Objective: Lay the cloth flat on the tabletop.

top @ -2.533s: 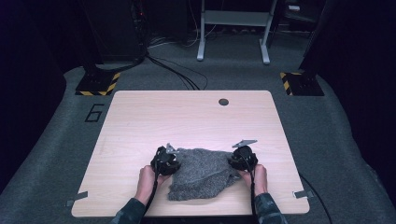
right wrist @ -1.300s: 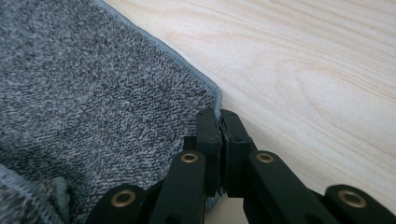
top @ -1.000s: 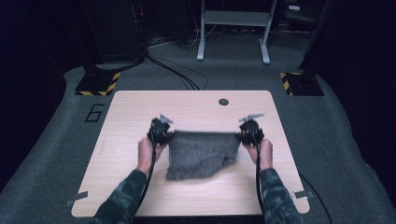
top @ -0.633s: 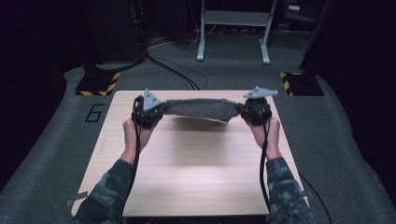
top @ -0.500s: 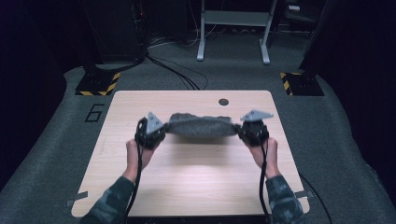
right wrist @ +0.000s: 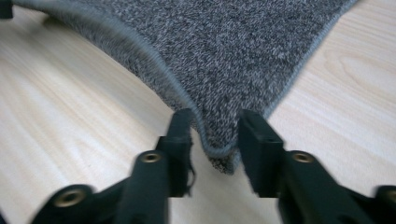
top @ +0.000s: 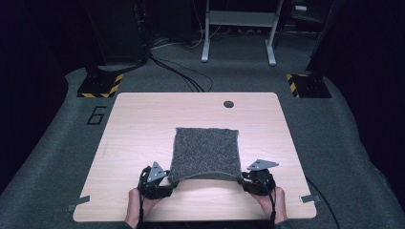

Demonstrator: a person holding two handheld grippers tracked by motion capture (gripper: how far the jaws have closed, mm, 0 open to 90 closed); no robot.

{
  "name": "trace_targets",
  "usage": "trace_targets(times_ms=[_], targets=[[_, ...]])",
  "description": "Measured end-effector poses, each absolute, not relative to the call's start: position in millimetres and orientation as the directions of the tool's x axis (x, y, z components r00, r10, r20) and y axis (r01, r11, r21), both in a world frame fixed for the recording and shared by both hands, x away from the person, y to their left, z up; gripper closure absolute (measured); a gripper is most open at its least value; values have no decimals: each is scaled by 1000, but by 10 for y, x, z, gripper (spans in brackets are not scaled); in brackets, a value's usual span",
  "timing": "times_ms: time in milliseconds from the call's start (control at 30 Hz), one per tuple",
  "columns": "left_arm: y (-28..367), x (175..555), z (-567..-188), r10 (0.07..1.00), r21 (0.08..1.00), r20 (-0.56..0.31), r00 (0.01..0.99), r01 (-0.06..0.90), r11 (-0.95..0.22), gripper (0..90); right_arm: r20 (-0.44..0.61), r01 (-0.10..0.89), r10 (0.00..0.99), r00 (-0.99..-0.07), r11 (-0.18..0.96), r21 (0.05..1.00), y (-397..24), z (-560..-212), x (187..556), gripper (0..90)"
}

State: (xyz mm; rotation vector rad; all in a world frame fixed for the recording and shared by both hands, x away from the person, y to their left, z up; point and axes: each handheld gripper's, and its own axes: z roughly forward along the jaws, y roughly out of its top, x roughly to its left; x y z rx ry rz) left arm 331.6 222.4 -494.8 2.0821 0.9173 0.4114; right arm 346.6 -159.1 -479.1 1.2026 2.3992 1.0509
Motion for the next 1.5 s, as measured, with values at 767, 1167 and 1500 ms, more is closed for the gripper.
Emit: trace_targets(times_ms=[767, 1167, 1500], targets=[[2053, 3921, -5127, 791, 633, 76, 607, 584, -509, 190, -13, 634, 822, -569, 448, 631, -1203, -5080, 3927, 152], [2076, 3860, -5161, 804, 645, 46, 592, 597, -477, 197, 0, 648, 835, -551, 428, 630, -1284, -5160, 3913, 156], [2125, 3770, -5156, 805, 635, 36, 592, 609, -475, 196, -1, 638, 826, -563, 435, 635, -1268, -5163, 3845, 165]])
